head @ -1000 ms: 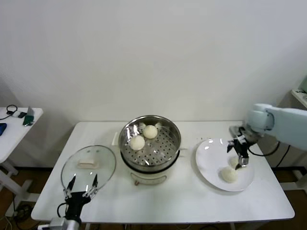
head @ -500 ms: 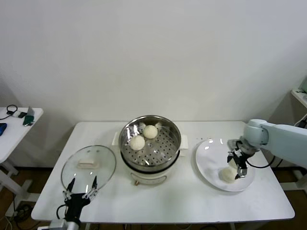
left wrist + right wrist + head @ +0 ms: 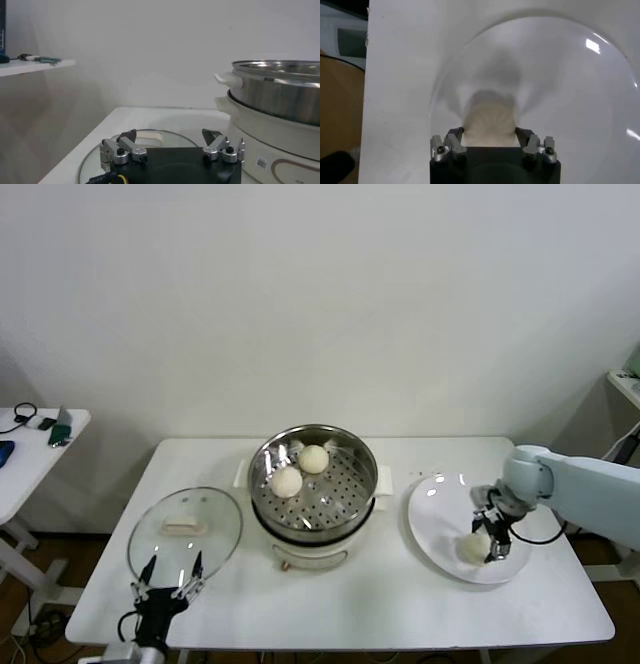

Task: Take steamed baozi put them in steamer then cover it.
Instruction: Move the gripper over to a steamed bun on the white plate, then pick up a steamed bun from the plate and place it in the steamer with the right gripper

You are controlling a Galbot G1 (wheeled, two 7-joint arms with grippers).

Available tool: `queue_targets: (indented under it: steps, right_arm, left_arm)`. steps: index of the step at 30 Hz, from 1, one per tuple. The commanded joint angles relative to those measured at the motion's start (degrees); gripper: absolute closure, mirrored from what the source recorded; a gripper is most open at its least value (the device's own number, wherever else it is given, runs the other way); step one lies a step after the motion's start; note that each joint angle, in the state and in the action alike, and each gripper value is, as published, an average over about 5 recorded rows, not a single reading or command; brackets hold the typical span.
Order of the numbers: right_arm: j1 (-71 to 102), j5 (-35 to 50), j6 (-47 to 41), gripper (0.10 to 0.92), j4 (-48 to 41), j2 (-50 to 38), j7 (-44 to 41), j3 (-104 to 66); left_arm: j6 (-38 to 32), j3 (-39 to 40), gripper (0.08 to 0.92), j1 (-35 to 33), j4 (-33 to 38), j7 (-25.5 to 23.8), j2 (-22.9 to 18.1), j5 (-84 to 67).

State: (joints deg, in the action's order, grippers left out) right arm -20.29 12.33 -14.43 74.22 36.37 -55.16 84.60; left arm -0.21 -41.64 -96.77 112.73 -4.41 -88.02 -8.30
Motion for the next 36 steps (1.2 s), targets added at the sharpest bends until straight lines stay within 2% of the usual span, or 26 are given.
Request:
queue_targets:
  steps: [1,7,14,23,29,36]
  right_arm:
    - [1.1,-1.0,0.0,0.327,-0.2,-0.1,0.1,-1.0]
    - [-2.2,-0.8,1.2,0.352,0.5,-0.4,-0.8,-0.1]
    - [-17.0,2.5,5.0,0.355,3.6,0.9,-3.1,8.3]
    - [-40.9,4.8,17.8,0.355,8.0,9.0,-6.4,15.7]
    - [-47.7,5.8,24.8,0.355,15.9,16.0,-5.1,10.3]
    - [-44.3,4.2,26.7,0.361,25.5,22.2,-3.2,5.6]
  left_arm:
    - [0.0,0.1,0.177,0.1,-0.1,0.0,-0.1,0.0]
    - [-0.1,0.1,0.177,0.2,-0.2,0.0,0.1,0.0]
    - [0.1,0.4,0.177,0.8,-0.4,0.0,-0.1,0.0]
    - [0.4,0.7,0.177,1.3,-0.3,0.0,-0.2,0.1]
    - [0.6,1.0,0.177,1.6,-0.1,-0.1,-0.7,0.7]
    - [0.7,0.8,0.177,1.2,0.7,-0.2,-1.1,0.9]
